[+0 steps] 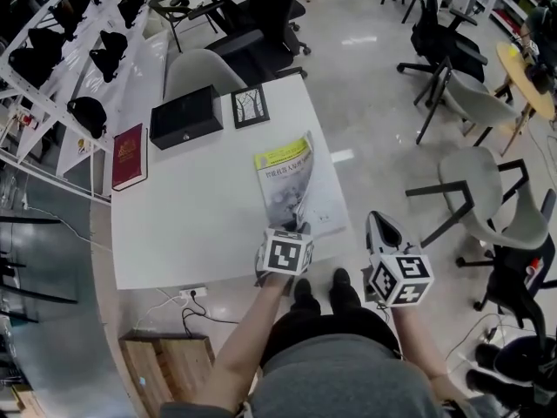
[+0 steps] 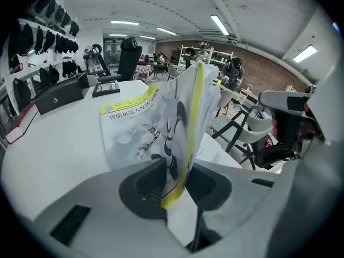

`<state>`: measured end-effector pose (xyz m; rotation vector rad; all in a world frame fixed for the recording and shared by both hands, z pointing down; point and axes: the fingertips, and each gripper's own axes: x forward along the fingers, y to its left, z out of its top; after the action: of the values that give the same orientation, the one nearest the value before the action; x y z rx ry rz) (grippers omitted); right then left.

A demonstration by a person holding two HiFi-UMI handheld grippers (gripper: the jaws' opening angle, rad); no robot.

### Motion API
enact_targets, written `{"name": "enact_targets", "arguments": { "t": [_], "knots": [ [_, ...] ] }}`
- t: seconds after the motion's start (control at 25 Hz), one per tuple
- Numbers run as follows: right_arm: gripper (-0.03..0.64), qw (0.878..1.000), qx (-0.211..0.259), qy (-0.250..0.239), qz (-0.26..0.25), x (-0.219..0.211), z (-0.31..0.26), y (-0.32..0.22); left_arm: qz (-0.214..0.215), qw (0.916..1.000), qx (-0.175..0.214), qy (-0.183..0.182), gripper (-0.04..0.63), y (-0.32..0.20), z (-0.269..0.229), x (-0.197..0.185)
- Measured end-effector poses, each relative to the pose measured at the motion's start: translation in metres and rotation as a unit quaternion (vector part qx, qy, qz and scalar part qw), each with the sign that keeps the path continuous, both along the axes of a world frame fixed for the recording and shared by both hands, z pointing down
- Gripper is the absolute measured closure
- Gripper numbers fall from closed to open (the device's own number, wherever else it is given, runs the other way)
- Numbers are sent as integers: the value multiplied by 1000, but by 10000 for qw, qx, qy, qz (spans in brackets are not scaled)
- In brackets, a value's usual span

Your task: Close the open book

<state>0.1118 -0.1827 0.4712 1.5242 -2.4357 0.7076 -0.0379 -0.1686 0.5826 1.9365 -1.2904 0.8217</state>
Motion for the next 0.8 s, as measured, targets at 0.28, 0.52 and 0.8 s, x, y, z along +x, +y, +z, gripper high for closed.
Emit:
{"name": "enact_targets", "arguments": {
  "t": [0.28,0.52,0.8],
  "knots": [
    [614,10000,-9,20,77,3,1,4,147,9998,28,-97,503,1,3,3],
    [614,10000,0,9,93,3,0,6,353,9993,4,-104,476,3,4,9],
    [614,9999,-8,-5,136,4,1,7,538,9985,-13,-136,445,6,4,11]
  ]
}}
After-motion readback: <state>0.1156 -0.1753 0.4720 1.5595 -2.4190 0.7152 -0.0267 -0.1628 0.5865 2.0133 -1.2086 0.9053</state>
